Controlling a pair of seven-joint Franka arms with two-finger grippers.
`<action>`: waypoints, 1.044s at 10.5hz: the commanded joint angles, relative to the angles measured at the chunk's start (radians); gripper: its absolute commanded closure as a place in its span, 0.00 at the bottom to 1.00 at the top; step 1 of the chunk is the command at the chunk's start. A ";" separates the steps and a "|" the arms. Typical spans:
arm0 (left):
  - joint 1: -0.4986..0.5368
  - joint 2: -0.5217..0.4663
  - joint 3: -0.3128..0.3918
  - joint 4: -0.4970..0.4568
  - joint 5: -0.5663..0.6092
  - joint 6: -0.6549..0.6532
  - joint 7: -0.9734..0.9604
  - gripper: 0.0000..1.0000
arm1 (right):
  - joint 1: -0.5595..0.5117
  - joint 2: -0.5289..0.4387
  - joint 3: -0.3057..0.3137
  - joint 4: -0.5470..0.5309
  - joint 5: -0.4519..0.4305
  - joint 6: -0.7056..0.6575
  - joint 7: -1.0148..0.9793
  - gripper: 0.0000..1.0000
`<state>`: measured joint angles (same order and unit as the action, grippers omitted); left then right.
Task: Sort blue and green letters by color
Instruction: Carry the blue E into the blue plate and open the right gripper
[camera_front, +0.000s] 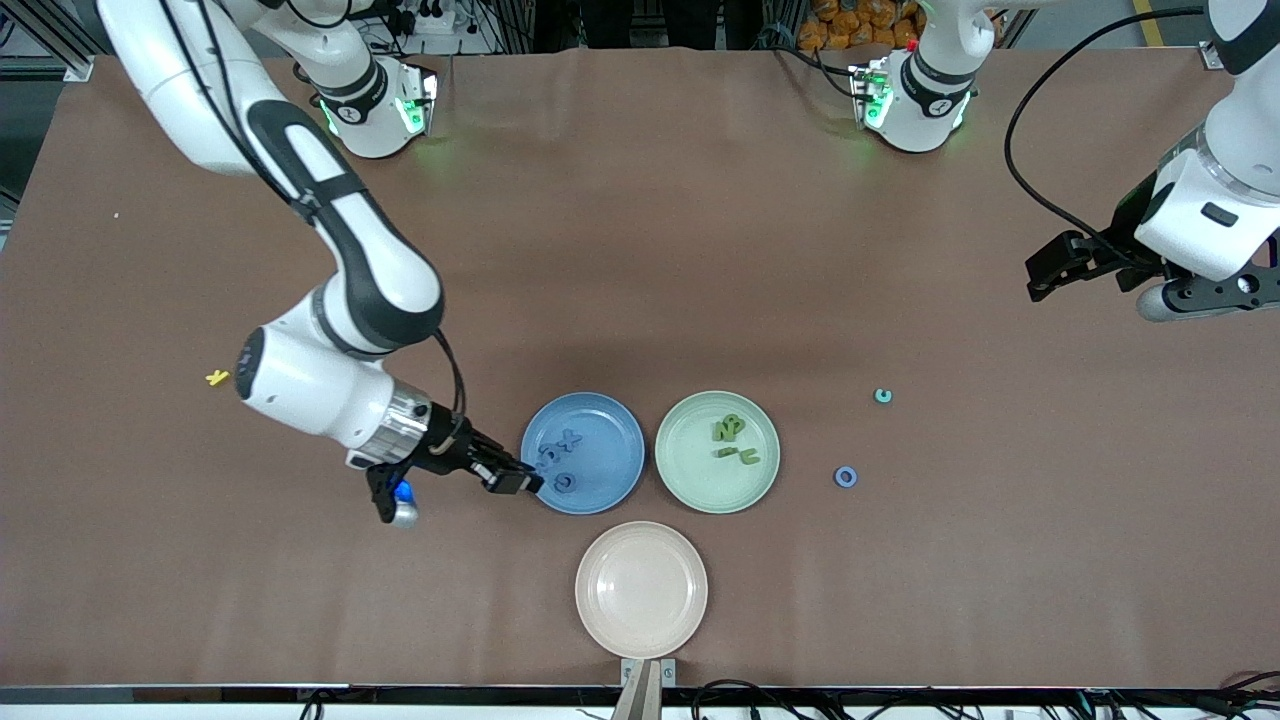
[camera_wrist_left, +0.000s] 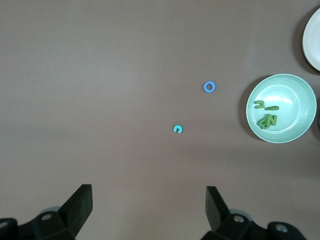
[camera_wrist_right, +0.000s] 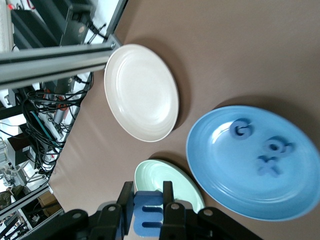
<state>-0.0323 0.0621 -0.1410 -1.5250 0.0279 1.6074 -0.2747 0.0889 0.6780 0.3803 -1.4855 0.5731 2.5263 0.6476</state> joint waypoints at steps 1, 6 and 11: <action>0.006 -0.002 0.000 0.002 -0.026 -0.006 0.022 0.00 | 0.101 0.098 -0.008 0.025 0.016 0.193 0.009 1.00; 0.005 -0.001 0.000 -0.004 -0.026 -0.006 0.022 0.00 | 0.112 0.107 -0.024 0.021 -0.005 0.198 -0.005 0.53; 0.005 -0.015 -0.002 -0.001 -0.048 -0.012 0.023 0.00 | 0.114 0.109 -0.032 0.013 -0.006 0.198 -0.005 0.00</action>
<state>-0.0326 0.0657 -0.1416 -1.5256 0.0047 1.6074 -0.2747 0.2007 0.7857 0.3529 -1.4788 0.5700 2.7313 0.6486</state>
